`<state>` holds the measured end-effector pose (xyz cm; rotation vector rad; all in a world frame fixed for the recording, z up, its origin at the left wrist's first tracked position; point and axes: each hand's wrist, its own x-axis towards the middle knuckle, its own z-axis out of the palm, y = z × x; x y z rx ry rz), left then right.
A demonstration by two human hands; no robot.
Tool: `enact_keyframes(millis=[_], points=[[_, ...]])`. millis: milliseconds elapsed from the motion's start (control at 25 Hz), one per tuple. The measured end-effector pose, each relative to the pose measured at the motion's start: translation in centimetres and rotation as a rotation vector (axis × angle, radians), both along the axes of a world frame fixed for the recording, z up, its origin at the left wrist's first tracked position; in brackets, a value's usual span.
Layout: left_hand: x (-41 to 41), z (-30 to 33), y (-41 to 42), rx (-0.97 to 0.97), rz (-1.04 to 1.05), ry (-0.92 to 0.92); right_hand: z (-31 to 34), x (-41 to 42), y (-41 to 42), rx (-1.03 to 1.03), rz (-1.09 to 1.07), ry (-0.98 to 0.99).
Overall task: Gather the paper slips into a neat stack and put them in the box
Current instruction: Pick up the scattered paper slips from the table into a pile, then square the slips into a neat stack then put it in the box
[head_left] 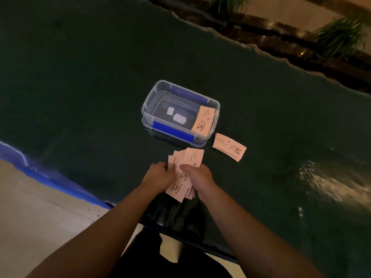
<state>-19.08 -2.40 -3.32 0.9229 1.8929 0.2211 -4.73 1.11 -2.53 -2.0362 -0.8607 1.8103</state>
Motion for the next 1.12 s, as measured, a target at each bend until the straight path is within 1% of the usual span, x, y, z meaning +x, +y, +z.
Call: enact_keyframes(millis=[200, 360, 480, 600, 680, 760, 840, 1040, 1120], points=[[0.6, 0.7, 0.5, -0.053, 0.102, -0.115, 0.5, -1.2, -0.1, 0.027, 0.104, -0.034], [1.1, 0.5, 0.2, -0.097, 0.228, -0.221, 1.4, -1.0, -0.3, -0.065, 0.122, -0.051], [2.0, 0.2, 0.1, -0.109, 0.300, -0.313, 1.5, -0.6, -0.8, -0.115, 0.061, 0.049], [3.2, 0.2, -0.1, -0.065, 0.337, -0.313, 1.5, -0.3, -1.7, -0.130, -0.067, 0.211], [3.8, 0.1, -0.2, -0.057, 0.326, -0.330, 1.2, 0.2, -2.1, -0.121, -0.118, 0.263], [4.1, 0.1, -0.1, -0.068, 0.336, -0.385, 1.2, 0.8, -1.9, -0.111, -0.114, 0.257], [4.5, 0.2, -0.1, -0.057, 0.356, -0.457, 1.4, 1.5, -1.6, -0.085, -0.067, 0.222], [6.1, 0.7, 1.1, -0.043, 0.382, -0.537, 2.4, 4.1, -0.6, 0.019, 0.069, 0.197], [6.7, 1.1, 1.8, -0.039, 0.397, -0.567, 2.7, 5.6, -0.3, 0.052, 0.048, 0.228]])
